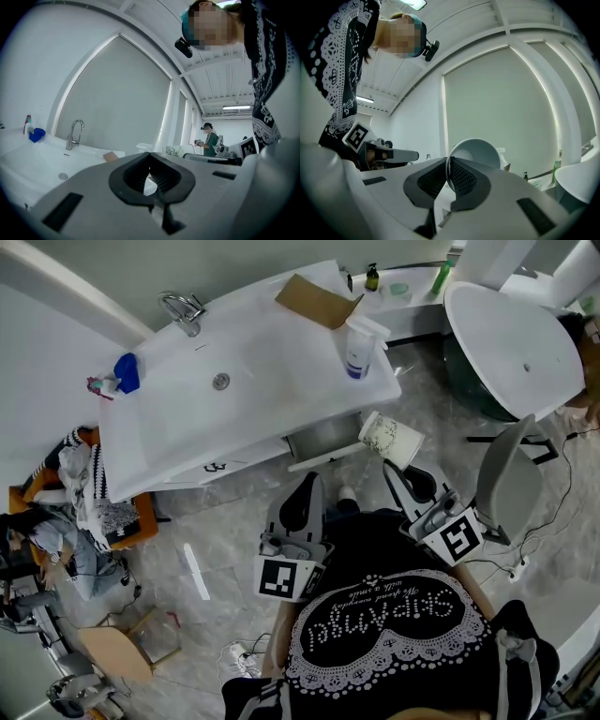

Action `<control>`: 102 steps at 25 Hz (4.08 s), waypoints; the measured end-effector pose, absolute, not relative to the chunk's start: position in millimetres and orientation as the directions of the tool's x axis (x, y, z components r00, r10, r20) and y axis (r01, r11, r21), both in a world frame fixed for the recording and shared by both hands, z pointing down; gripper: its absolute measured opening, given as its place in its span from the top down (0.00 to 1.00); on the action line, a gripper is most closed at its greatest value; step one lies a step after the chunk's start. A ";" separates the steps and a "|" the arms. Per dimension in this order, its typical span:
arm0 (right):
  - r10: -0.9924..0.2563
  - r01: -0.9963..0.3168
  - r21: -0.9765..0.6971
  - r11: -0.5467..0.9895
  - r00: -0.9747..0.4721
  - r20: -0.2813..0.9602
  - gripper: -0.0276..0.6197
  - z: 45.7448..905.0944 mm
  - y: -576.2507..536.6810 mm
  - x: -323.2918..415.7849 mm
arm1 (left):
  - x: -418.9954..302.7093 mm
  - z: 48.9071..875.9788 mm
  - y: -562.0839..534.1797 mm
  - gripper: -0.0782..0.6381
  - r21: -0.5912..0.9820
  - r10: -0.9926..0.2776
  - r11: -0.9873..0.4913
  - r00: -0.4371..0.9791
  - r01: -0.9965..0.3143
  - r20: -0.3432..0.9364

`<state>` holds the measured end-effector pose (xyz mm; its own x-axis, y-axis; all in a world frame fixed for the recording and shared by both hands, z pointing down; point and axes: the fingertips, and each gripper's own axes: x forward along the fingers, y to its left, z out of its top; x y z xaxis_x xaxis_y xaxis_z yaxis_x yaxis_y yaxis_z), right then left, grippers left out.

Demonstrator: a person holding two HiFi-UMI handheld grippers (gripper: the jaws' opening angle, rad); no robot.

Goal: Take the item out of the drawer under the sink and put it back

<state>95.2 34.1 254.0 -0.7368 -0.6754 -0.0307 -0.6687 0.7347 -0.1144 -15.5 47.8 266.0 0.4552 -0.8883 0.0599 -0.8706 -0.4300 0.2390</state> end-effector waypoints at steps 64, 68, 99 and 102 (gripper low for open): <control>-0.132 0.257 0.279 0.925 -0.471 0.872 0.92 657.8 -34.4 -16.8 | -63.6 376.2 53.9 0.89 0.475 -0.938 -0.065 0.216 -0.878 0.271; -0.140 0.266 0.273 0.925 -0.429 0.893 0.92 679.5 -37.9 -22.7 | -65.1 383.0 52.7 0.89 0.499 -0.933 -0.039 0.210 -0.866 0.292; -0.059 0.185 0.126 0.975 -0.328 0.943 0.91 719.3 -53.5 -42.5 | -109.1 396.3 64.3 0.89 0.548 -0.923 -0.017 0.224 -0.836 0.313; -0.058 0.155 0.114 0.981 -0.329 0.943 0.88 716.7 -56.4 -40.6 | -109.2 394.7 63.4 0.89 0.550 -0.924 -0.021 0.226 -0.835 0.308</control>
<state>-40.6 -56.4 716.7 -0.3286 -0.0580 0.9427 0.1548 0.9813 0.1143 -109.2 63.4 394.7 0.2257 -0.9241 0.3083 -0.8350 -0.0206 0.5498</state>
